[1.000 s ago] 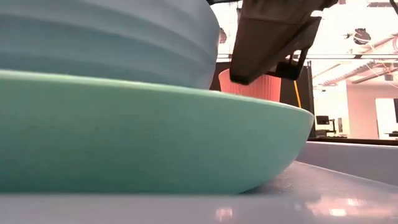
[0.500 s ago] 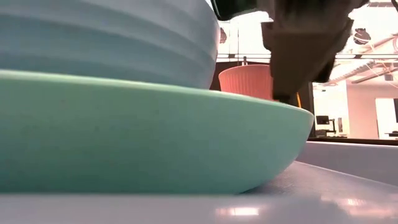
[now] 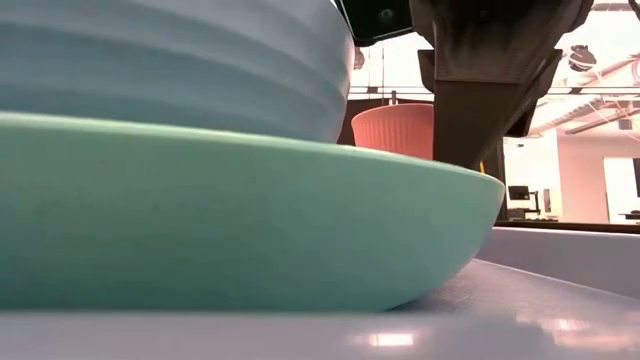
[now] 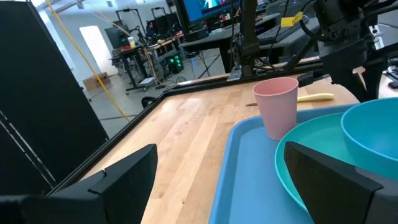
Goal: Set up tray
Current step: Adjust the blue bowl on the green plate in the blue tray
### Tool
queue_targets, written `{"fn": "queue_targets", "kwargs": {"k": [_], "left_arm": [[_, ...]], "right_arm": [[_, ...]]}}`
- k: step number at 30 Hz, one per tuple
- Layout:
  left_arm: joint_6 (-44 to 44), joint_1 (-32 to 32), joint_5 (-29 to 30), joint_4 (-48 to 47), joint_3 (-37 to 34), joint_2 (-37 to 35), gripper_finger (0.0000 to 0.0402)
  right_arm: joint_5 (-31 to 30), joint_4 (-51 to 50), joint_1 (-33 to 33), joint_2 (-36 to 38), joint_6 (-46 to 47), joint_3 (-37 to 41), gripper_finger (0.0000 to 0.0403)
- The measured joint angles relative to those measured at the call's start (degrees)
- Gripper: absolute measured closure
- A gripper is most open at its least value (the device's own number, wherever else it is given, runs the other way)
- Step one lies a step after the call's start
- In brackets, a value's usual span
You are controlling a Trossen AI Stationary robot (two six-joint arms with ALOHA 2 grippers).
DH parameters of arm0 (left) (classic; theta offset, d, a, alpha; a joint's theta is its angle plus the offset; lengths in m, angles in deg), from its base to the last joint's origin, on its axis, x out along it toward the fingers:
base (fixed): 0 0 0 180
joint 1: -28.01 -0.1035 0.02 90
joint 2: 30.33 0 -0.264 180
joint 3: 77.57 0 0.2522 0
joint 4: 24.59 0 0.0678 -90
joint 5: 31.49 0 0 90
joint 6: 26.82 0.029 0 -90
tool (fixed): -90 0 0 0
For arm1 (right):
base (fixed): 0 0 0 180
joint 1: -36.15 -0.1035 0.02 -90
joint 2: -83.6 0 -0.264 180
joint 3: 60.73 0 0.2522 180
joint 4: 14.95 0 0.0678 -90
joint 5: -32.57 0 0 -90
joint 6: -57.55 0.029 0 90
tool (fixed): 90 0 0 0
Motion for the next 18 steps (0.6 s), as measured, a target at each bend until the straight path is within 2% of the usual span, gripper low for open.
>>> {"fn": "queue_targets", "kwargs": {"k": [15,18], "left_arm": [[0.0,0.0,0.0,0.0,0.0,0.0,0.0050],[0.0,0.0,0.0,-0.1,0.0,0.0,0.0050]], "right_arm": [[1.3,3.6,1.0,0.2,1.0,5.2,0.0403],[-0.5,3.7,1.0,0.7,-0.6,5.2,0.0403]]}}
